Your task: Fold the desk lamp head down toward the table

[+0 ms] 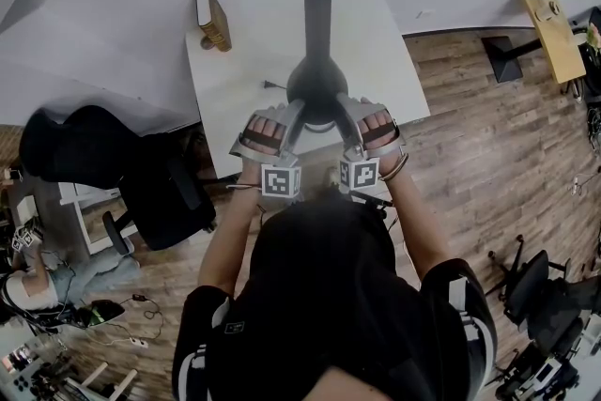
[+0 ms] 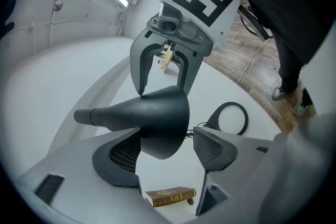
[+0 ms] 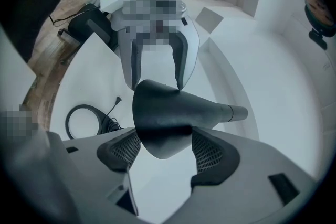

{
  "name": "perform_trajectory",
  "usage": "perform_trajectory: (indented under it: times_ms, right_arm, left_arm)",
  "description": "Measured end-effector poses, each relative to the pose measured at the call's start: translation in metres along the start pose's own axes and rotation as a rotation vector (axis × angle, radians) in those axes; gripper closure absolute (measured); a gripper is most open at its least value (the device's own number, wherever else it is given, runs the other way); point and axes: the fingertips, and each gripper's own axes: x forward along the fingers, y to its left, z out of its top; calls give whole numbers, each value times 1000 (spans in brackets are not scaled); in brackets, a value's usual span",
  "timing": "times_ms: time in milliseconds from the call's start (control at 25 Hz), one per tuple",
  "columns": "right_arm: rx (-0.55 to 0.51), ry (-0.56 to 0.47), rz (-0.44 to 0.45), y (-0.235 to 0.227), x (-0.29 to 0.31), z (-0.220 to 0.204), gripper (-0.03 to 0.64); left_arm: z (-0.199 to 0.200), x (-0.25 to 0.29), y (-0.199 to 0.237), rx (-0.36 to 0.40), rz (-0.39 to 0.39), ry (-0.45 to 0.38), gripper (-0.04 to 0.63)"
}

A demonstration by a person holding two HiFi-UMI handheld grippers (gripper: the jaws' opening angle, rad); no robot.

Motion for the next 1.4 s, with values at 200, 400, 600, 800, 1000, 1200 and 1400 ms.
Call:
perform_trajectory:
  times_ms: [200,400,600,800,1000,1200,1400]
  right_arm:
    - [38,1,29,3,-13,2,299]
    - [238,0,56,-7,-35,1,327]
    - [663,-13,52,-44,-53,4,438]
    - [1095,-70,33,-81,-63,8,536]
    - [1293,-74,6,-108,-70,9,588]
    - [1390,-90,-18,-119,-81,8,603]
    - [1401,-86,-19,-117,-87,11,603]
  left_arm:
    - [1,-14,-12,-97,-45,-12,284]
    - [-2,-40,-5,-284,-26,-39,285]
    - [-5,-68,26,-582,39,-88,336]
    - [6,-96,76,-922,151,-237,453]
    - [8,-110,113,-1052,188,-318,526]
    - [7,-120,126,-1348,217,-392,563]
    - [6,-118,117,-1387,199,-381,568]
